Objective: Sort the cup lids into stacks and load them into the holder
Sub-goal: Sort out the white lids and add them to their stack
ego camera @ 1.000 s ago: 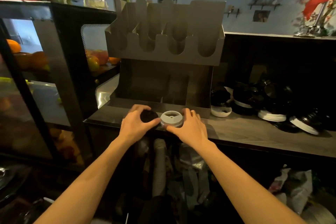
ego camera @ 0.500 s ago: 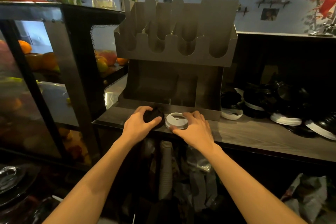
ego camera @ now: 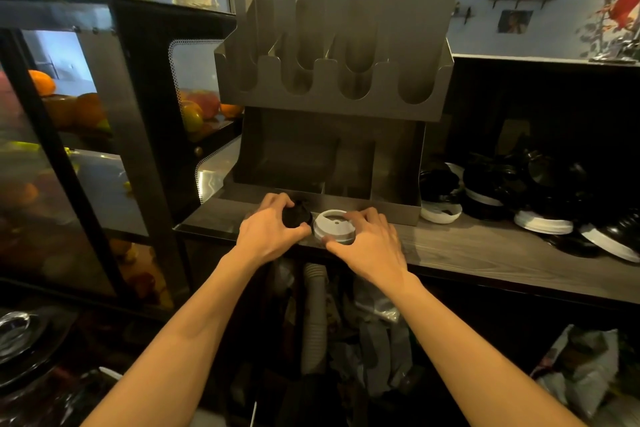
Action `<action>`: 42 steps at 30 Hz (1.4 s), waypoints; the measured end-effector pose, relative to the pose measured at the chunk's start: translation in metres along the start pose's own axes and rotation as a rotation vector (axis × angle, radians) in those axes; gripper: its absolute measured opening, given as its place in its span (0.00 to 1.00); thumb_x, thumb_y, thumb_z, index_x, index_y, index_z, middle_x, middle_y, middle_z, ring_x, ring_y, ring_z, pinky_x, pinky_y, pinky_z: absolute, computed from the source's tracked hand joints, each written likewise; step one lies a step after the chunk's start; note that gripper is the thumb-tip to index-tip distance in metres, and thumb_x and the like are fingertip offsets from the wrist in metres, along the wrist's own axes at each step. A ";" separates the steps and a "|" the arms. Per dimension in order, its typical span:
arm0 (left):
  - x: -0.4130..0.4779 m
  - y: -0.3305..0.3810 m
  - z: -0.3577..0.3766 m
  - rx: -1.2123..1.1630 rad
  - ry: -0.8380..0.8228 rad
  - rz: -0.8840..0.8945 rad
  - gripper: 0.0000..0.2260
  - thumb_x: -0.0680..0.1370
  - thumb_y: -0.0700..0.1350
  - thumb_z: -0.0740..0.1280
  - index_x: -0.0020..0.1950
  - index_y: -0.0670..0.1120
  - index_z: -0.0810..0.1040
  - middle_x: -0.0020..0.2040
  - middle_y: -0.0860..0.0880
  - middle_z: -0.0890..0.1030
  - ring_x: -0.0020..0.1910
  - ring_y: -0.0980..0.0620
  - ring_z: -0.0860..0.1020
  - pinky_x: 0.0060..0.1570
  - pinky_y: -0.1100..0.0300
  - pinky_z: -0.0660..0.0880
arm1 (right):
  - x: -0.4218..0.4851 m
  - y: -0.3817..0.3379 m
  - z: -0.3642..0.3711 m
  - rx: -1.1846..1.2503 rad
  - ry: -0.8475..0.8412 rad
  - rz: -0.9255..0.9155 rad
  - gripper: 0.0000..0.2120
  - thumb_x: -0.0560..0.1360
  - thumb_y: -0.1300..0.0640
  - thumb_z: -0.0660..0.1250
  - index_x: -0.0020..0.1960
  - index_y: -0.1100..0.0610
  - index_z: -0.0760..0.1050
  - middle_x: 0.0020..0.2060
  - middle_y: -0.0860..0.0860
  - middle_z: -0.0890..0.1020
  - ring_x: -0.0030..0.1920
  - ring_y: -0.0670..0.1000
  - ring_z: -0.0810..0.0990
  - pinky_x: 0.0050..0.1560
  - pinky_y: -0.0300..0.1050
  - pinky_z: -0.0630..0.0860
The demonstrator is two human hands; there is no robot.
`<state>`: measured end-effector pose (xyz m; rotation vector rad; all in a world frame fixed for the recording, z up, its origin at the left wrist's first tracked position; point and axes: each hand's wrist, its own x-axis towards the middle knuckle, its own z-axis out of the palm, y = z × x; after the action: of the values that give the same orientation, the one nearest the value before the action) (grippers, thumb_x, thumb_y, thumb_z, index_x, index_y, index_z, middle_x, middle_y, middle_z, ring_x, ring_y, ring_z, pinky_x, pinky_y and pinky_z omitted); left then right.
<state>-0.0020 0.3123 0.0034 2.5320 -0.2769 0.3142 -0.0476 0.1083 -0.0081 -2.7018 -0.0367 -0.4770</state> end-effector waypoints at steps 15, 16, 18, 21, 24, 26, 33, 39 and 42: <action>-0.002 -0.009 0.005 -0.132 0.003 -0.062 0.25 0.77 0.68 0.65 0.68 0.55 0.73 0.72 0.54 0.70 0.65 0.50 0.75 0.63 0.47 0.73 | -0.003 -0.001 -0.001 -0.022 0.006 -0.026 0.30 0.74 0.33 0.64 0.70 0.47 0.72 0.63 0.50 0.73 0.64 0.52 0.69 0.63 0.48 0.66; -0.003 -0.009 0.005 -0.124 0.010 -0.060 0.24 0.78 0.67 0.64 0.69 0.55 0.73 0.73 0.54 0.70 0.65 0.51 0.75 0.63 0.48 0.73 | -0.002 -0.001 0.000 -0.021 0.009 -0.025 0.30 0.74 0.32 0.64 0.70 0.47 0.72 0.63 0.50 0.73 0.64 0.52 0.70 0.63 0.48 0.66; -0.005 -0.010 0.006 -0.114 0.020 -0.064 0.23 0.79 0.66 0.63 0.70 0.55 0.72 0.73 0.54 0.70 0.65 0.52 0.75 0.61 0.49 0.73 | -0.002 -0.001 0.000 -0.020 0.015 -0.022 0.31 0.73 0.31 0.64 0.70 0.47 0.72 0.62 0.50 0.73 0.64 0.52 0.70 0.63 0.48 0.67; -0.007 -0.010 0.004 -0.136 0.023 -0.073 0.21 0.79 0.64 0.66 0.68 0.56 0.73 0.71 0.53 0.71 0.60 0.54 0.74 0.54 0.54 0.70 | -0.002 -0.001 0.001 -0.006 0.023 -0.020 0.31 0.73 0.31 0.65 0.69 0.48 0.72 0.63 0.51 0.72 0.64 0.53 0.70 0.64 0.49 0.68; -0.008 -0.009 0.003 -0.155 0.028 -0.073 0.22 0.77 0.63 0.69 0.67 0.56 0.72 0.68 0.54 0.72 0.56 0.57 0.72 0.52 0.56 0.70 | -0.002 -0.003 0.001 0.010 0.066 -0.048 0.32 0.74 0.32 0.65 0.71 0.49 0.70 0.66 0.51 0.68 0.67 0.53 0.66 0.67 0.50 0.67; -0.008 -0.009 0.001 -0.183 0.021 -0.077 0.25 0.76 0.64 0.70 0.69 0.56 0.70 0.64 0.55 0.73 0.56 0.56 0.74 0.52 0.55 0.72 | 0.000 -0.009 -0.001 0.014 0.098 -0.102 0.30 0.76 0.34 0.64 0.71 0.49 0.70 0.67 0.50 0.68 0.68 0.52 0.65 0.68 0.50 0.66; -0.008 -0.007 -0.001 -0.109 0.035 -0.008 0.25 0.74 0.61 0.73 0.67 0.53 0.73 0.64 0.55 0.73 0.57 0.55 0.76 0.52 0.55 0.75 | 0.019 -0.042 0.002 0.033 0.014 -0.207 0.24 0.79 0.41 0.62 0.72 0.50 0.70 0.66 0.48 0.72 0.67 0.50 0.68 0.67 0.47 0.64; -0.008 -0.017 -0.003 -0.169 -0.052 0.000 0.29 0.75 0.57 0.75 0.74 0.55 0.71 0.77 0.51 0.64 0.70 0.50 0.72 0.66 0.51 0.73 | 0.030 -0.054 0.008 -0.012 -0.136 -0.213 0.22 0.84 0.42 0.53 0.74 0.48 0.69 0.67 0.51 0.78 0.68 0.54 0.71 0.69 0.51 0.61; -0.004 -0.022 -0.004 -0.218 -0.088 0.018 0.34 0.74 0.56 0.76 0.76 0.57 0.66 0.74 0.53 0.69 0.69 0.51 0.73 0.64 0.54 0.73 | 0.036 -0.059 0.006 -0.088 -0.102 -0.210 0.21 0.83 0.40 0.54 0.69 0.48 0.73 0.60 0.51 0.81 0.64 0.53 0.74 0.66 0.50 0.61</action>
<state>-0.0010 0.3329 -0.0062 2.3317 -0.3490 0.1696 -0.0176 0.1633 0.0212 -2.8214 -0.3375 -0.4093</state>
